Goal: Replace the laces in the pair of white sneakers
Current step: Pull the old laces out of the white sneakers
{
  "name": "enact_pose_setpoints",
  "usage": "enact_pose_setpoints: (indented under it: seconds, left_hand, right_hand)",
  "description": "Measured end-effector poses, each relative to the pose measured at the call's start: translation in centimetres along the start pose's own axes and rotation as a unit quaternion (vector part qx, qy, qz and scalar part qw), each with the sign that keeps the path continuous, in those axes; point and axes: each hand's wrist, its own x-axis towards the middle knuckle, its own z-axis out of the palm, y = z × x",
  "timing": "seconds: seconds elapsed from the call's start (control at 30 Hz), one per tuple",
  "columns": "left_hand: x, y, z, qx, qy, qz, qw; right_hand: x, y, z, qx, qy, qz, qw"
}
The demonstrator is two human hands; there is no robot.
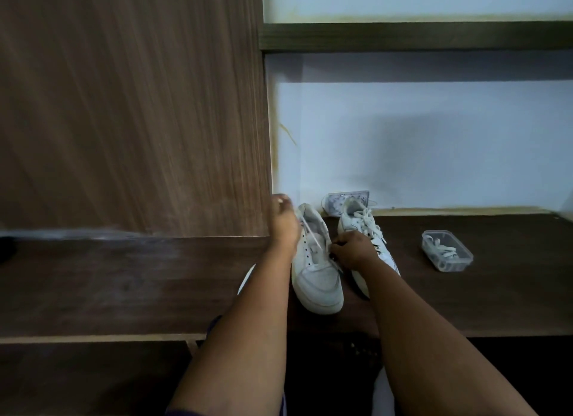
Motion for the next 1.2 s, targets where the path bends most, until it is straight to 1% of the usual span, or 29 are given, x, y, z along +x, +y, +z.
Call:
enact_pose_setpoints:
  seconds: [0.03, 0.07, 0.1, 0.13, 0.17, 0.2, 0.23, 0.27, 0.3, 0.33, 0.37, 0.4, 0.43, 0.47, 0.53, 0.63, 0.67, 0.73, 0.83, 0.9, 0.97, 1.03, 1.13, 1.2]
  left_hand:
    - [0.0, 1.4, -0.3, -0.179, 0.064, -0.045, 0.981]
    - [0.1, 2.4, -0.7, -0.326, 0.109, -0.084, 0.935]
    - [0.3, 3.1, -1.0, -0.419, 0.124, -0.112, 0.892]
    - [0.4, 3.3, -1.3, -0.465, 0.111, -0.132, 0.868]
    - [0.4, 3.2, -1.5, -0.477, 0.081, -0.148, 0.863]
    - [0.2, 2.9, -1.6, -0.448, 0.043, -0.157, 0.879]
    - [0.0, 2.6, -1.5, -0.371, 0.005, -0.158, 0.915]
    - [-0.2, 2.2, -1.4, -0.224, -0.037, -0.131, 0.965]
    - [-0.3, 1.5, -1.4, -0.013, -0.084, -0.073, 0.994]
    - [-0.2, 0.4, -1.5, 0.203, -0.133, 0.008, 0.970]
    - [-0.2, -0.7, -1.5, 0.371, -0.180, 0.080, 0.907]
    - [-0.1, -1.9, -1.6, 0.475, -0.220, 0.117, 0.844]
    - [-0.3, -2.6, -1.6, 0.527, -0.255, 0.123, 0.801]
    - [-0.3, -3.4, -1.7, 0.544, -0.274, 0.121, 0.784]
    - [-0.5, -3.9, -1.6, 0.560, -0.292, 0.131, 0.764]
    - [-0.6, -3.9, -1.2, 0.599, -0.294, 0.172, 0.724]
    - [-0.6, -4.0, -1.1, 0.607, -0.288, 0.184, 0.718]
    - [-0.6, -4.2, -1.1, 0.608, -0.280, 0.194, 0.717]
    - [-0.5, -4.2, -0.9, 0.594, -0.312, 0.179, 0.720]
    - [-0.5, -3.8, -0.8, 0.602, -0.323, 0.182, 0.707]
    - [-0.7, -3.6, -0.8, 0.622, -0.316, 0.186, 0.691]
    - [-1.1, -4.0, -0.7, 0.647, -0.308, 0.170, 0.677]
    - [-1.7, -4.6, -0.5, 0.668, -0.291, 0.149, 0.669]
    - [-1.9, -4.8, -0.4, 0.672, -0.287, 0.175, 0.660]
  right_hand:
    - [-0.1, 0.0, 0.1, -0.001, -0.001, 0.001, 1.000]
    - [-0.1, -0.1, 0.1, -0.003, -0.002, 0.001, 1.000]
    - [-0.1, -0.1, 0.2, -0.005, -0.002, 0.000, 1.000]
    - [-0.1, 0.0, 0.2, -0.004, -0.002, 0.000, 1.000]
    - [-0.1, 0.0, 0.2, 0.001, -0.002, 0.000, 1.000]
    - [-0.1, 0.0, 0.2, 0.007, -0.003, 0.001, 1.000]
    - [-0.1, 0.0, 0.2, 0.011, -0.004, 0.002, 1.000]
    - [-0.2, -0.1, 0.1, 0.013, -0.004, 0.003, 1.000]
    - [-0.2, -0.1, 0.1, 0.016, -0.004, 0.003, 1.000]
    - [-0.1, 0.0, 0.1, 0.020, -0.004, 0.005, 1.000]
    - [-0.1, 0.1, 0.1, 0.025, -0.004, 0.007, 1.000]
    - [0.0, 0.2, 0.1, 0.028, -0.005, 0.009, 1.000]
    - [0.0, 0.2, 0.1, 0.026, -0.005, 0.009, 1.000]
    - [0.0, 0.3, 0.1, 0.019, -0.006, 0.007, 1.000]
    - [0.1, 0.3, 0.2, 0.005, -0.004, 0.003, 1.000]
    - [0.1, 0.2, 0.2, -0.001, -0.003, -0.002, 1.000]
    - [0.1, 0.1, 0.2, 0.000, -0.004, -0.001, 1.000]
    - [0.1, 0.1, 0.2, 0.005, -0.006, 0.001, 1.000]
    - [0.1, 0.1, 0.2, 0.005, -0.001, 0.003, 1.000]
    - [0.1, 0.0, 0.2, 0.000, -0.003, 0.001, 1.000]
    - [0.0, 0.0, 0.2, -0.003, -0.003, -0.001, 1.000]
    - [-0.1, -0.1, 0.3, -0.008, -0.004, -0.002, 1.000]
    - [-0.1, -0.1, 0.4, -0.001, -0.002, 0.005, 1.000]
    - [-0.1, -0.1, 0.4, 0.001, -0.002, 0.007, 1.000]
